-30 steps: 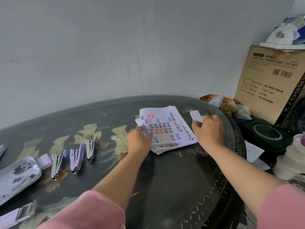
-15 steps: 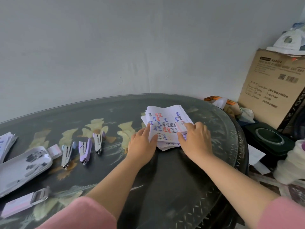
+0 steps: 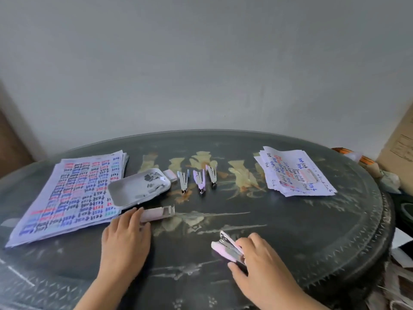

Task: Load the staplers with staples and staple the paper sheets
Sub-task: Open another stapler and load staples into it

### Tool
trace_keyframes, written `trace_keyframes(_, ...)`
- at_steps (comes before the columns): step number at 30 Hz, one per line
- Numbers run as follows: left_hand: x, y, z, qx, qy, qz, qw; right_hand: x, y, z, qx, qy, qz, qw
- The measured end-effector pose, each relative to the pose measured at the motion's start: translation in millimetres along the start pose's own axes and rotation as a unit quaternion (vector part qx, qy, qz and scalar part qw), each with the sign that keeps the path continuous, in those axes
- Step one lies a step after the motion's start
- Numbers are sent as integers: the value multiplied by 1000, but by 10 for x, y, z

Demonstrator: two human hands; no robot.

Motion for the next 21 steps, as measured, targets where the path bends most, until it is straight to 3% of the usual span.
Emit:
trace_keyframes(6, -180, 10, 115, -20, 8, 7, 1000, -14, -184, 138, 76, -88, 115, 987)
trace_keyframes(12, -234, -32, 171, -29, -4, 20, 999, 114, -1044, 140, 116, -27, 191, 974)
trace_keyframes(21, -263, -31, 248, -10, -26, 17, 999, 191, -2051, 210, 129, 51, 229, 964)
Point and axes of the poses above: each hand's wrist, its own y-axis away from the middle knuckle, its own z-axis out of the palm, x = y × z, the point moved 2 cm from there along -y, towards the middle knuckle, and after that the axes turned 3 degrees about x, right-handed, at the moved point
